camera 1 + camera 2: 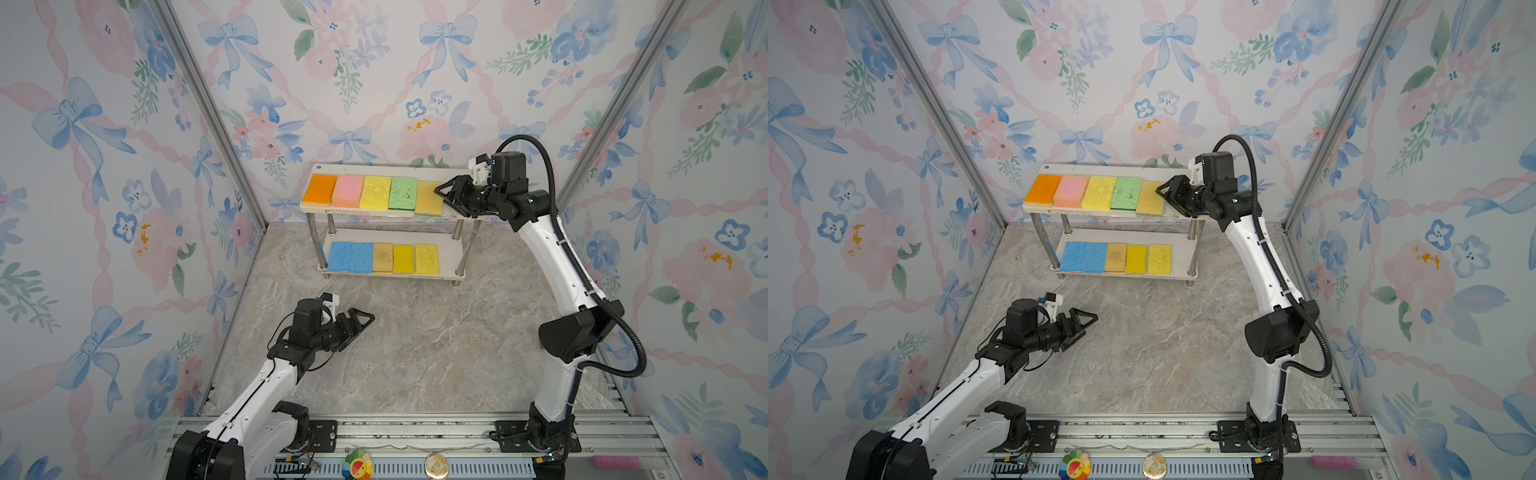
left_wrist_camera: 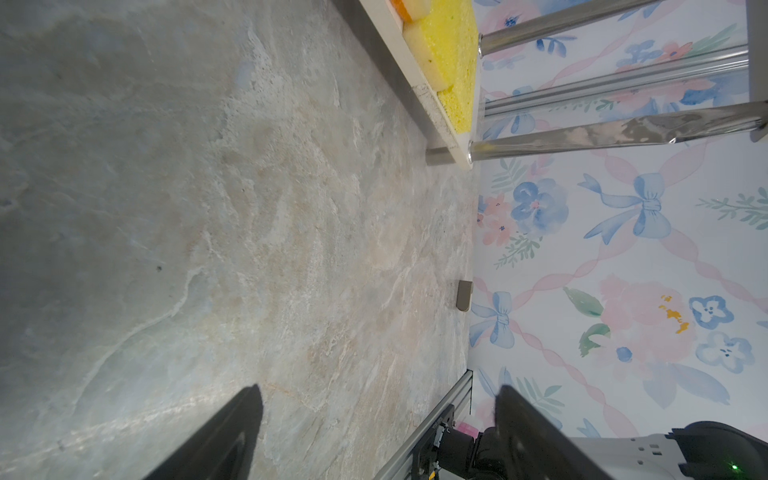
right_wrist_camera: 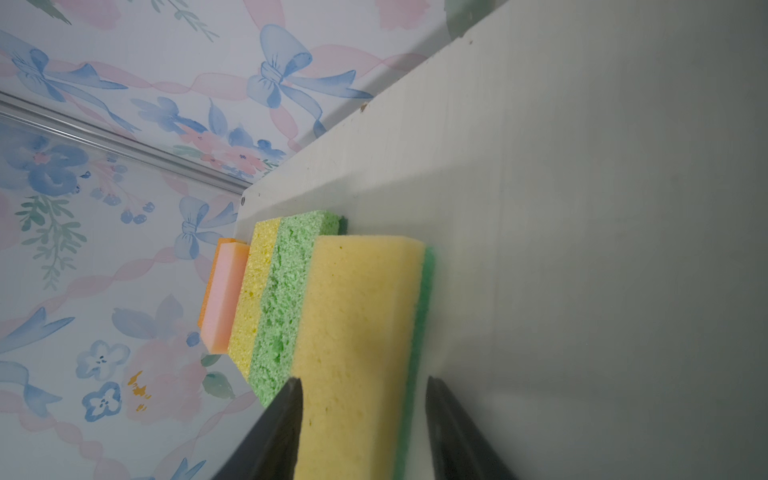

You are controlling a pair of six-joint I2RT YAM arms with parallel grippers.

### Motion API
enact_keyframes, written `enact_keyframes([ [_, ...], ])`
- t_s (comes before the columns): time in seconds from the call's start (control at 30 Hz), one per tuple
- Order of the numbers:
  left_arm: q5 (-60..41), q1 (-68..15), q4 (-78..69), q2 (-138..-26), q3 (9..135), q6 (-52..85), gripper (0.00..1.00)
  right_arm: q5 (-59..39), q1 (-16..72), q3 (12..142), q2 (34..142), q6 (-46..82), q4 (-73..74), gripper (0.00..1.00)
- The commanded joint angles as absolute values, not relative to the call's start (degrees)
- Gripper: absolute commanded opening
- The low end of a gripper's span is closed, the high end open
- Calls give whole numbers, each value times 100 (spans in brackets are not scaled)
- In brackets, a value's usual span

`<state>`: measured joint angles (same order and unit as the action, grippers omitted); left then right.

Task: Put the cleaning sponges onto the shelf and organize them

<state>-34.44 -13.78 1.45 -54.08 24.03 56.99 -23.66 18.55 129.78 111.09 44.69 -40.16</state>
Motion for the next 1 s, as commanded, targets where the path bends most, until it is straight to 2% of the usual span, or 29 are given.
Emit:
enact_keyframes([
  [0.0, -3519, -1327, 226, -5327, 2336, 5657, 89, -2054, 1759, 12781, 10631, 4341, -4125, 51],
  [0.23, -3542, -1327, 230, -5326, 2437, 5652, 90, -2252, 1587, 12481, 10016, 4238, -4040, 52],
  [0.5, -3494, -1336, 222, -5202, 2670, 5526, 92, -2566, 1314, 11474, 8780, 3619, -3975, 56],
  [0.7, -3097, -1433, 245, -4811, 2880, 5172, 98, -2500, 943, 9649, 7389, 2841, -3184, 73],
  [0.8, -2644, -1485, 337, -4400, 2972, 4918, 98, -2236, 883, 8777, 6744, 2278, -2936, 94],
  [0.83, -2459, -1485, 354, -4216, 2981, 4828, 98, -2156, 878, 8485, 6528, 2043, -2804, 98],
  [0.97, -1847, -1483, 390, -3490, 2920, 4438, 98, -1932, 879, 7400, 5791, 1204, -2383, 97],
])
